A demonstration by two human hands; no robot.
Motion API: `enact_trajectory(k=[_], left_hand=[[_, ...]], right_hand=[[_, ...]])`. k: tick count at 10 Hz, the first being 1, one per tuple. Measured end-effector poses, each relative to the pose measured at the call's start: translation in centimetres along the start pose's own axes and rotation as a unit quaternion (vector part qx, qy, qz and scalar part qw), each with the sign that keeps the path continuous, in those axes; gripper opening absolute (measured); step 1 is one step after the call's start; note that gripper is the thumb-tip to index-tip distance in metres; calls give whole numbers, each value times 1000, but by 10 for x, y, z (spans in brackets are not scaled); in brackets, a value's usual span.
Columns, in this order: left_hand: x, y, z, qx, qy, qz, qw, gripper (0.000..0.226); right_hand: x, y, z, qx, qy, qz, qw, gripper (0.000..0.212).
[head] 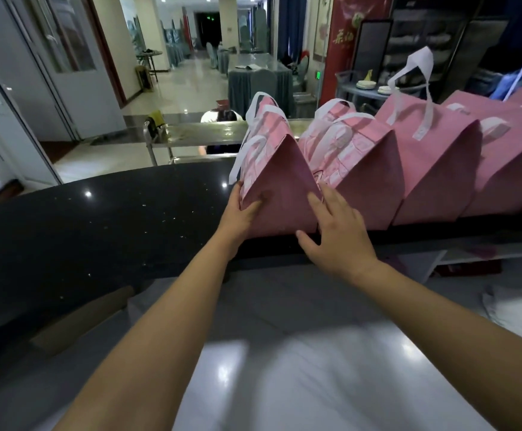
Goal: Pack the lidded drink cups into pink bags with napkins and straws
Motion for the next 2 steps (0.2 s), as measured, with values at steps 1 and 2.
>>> enact_trajectory(k=[1,2], left_hand=[[-13,9,4,0,7,6,1000,97],[-45,11,5,52,-20,7,998,111]], right_hand=[[-11,-9,-4,-14,6,25,1000,78],[-30,-19,-4,-21,39,26,999,78]])
Point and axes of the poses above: each hand's wrist, its own x-axis towards the middle knuckle, its own z-axis out of the back of the hand, y = z × x, the point moved 5 cm from there along x, towards the middle knuckle, and after that the axes turned 1 degree about z, right-handed, at the moved point
